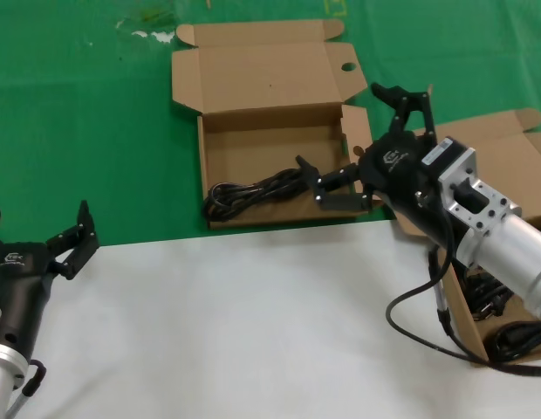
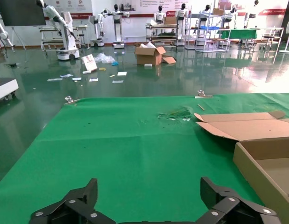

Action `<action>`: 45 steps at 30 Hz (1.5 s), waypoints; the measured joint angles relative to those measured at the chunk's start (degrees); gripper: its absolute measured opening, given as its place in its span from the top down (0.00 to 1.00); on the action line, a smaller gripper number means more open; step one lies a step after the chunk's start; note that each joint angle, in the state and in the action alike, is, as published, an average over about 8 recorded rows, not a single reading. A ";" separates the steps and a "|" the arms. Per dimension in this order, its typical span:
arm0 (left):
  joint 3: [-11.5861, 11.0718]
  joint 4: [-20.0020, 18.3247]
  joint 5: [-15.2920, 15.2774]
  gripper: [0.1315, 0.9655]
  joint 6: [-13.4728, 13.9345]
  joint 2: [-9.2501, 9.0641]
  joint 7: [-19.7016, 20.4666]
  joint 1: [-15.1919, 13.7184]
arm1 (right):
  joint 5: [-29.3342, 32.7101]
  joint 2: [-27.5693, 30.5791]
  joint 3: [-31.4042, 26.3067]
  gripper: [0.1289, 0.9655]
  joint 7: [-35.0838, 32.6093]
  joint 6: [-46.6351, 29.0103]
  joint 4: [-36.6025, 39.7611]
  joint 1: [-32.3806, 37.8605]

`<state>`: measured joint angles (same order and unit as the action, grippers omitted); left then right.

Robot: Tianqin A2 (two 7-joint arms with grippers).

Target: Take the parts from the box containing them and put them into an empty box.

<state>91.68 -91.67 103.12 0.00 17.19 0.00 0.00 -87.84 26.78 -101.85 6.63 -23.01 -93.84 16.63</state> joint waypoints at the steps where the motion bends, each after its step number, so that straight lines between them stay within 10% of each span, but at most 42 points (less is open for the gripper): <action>1: 0.00 0.00 0.00 0.34 0.00 0.00 0.00 0.00 | -0.38 -0.24 0.25 0.00 -0.16 0.57 0.05 -0.41; 23: 0.00 0.00 0.00 0.00 0.00 0.00 0.00 0.00 | -8.60 -5.40 5.73 0.00 -3.73 12.94 1.22 -9.37; 45: 0.00 0.00 0.01 0.00 0.00 0.00 0.00 0.00 | -14.35 -9.00 9.55 0.00 -6.22 21.59 2.04 -15.60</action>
<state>91.67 -91.67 103.13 0.00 17.19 0.00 0.00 -102.19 17.78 -92.30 0.41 -1.42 -91.81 1.03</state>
